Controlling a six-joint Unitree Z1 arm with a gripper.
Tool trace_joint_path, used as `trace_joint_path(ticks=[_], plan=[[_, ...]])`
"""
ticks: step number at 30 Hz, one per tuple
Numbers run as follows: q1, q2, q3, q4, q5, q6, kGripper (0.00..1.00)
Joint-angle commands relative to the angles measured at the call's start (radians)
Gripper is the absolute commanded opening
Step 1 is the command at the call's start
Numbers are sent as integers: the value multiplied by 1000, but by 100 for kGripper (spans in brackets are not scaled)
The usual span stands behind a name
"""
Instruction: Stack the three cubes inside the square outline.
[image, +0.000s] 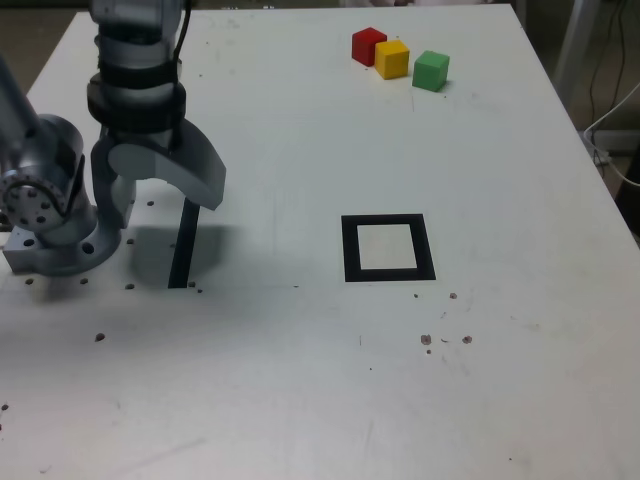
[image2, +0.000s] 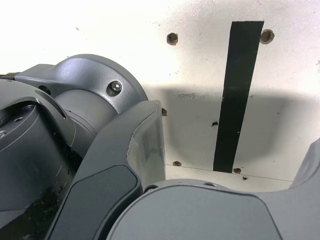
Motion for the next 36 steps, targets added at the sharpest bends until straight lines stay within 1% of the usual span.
trace_joint_path(ticks=[1, 5, 8, 12, 17, 28, 36], plan=[[1, 14, -15, 3, 5, -7, 100], [23, 41, -59, 12, 21, -20, 100], [58, 61, -113, 33, 42, -23, 100], [101, 95, -213, 83, 71, -23, 100], [159, 175, -361, 153, 94, -10, 100], [368, 373, -661, 252, 112, 97, 100], [489, 511, -866, 310, 113, 162, 100]])
